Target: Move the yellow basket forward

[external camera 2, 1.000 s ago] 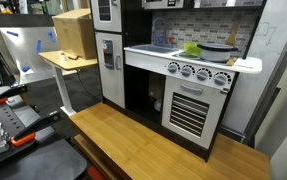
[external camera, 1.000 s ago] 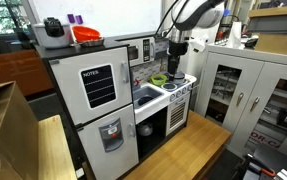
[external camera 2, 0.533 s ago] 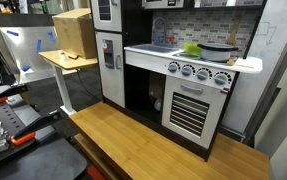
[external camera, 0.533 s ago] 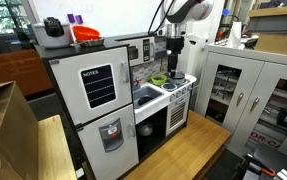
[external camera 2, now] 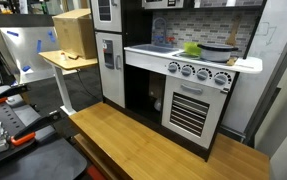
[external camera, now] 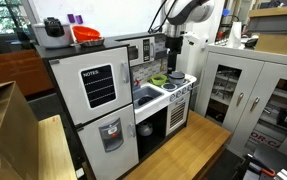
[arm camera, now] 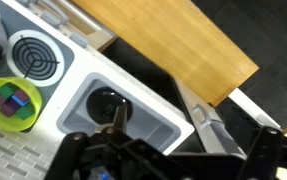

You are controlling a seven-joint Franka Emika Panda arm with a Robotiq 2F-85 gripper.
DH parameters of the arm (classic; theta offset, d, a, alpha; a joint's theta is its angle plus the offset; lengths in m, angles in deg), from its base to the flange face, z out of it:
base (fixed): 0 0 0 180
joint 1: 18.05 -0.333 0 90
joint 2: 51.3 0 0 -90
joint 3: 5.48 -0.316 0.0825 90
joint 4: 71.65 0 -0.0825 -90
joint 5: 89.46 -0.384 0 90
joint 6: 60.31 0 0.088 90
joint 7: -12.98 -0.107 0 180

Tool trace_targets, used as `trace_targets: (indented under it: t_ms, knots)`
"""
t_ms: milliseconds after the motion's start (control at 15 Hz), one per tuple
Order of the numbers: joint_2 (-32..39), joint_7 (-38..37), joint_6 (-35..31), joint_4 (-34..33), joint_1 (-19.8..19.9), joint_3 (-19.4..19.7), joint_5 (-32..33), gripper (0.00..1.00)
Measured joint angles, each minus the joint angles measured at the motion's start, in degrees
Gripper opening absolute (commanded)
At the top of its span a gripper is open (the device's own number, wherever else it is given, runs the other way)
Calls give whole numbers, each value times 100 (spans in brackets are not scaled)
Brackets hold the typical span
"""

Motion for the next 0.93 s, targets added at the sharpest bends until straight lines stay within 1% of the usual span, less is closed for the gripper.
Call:
trace_targets:
  t_ms: [200, 400, 533, 600, 733, 867, 933]
  knots:
    - [40, 52, -1416, 273, 295, 36, 2, 100]
    - [279, 115, -2759, 570, 614, 89, -18, 100]
    - [561, 848, -3572, 753, 854, -4, -335, 100]
    - [706, 1292, -3859, 785, 1060, -207, -562, 100]
    - [909, 2161, -4114, 737, 1714, -1011, -1181, 100]
    - [1046, 3017, -4087, 528, 2411, -1884, -1844, 100]
    - [1115, 3440, -4000, 395, 2733, -2232, -2165, 100]
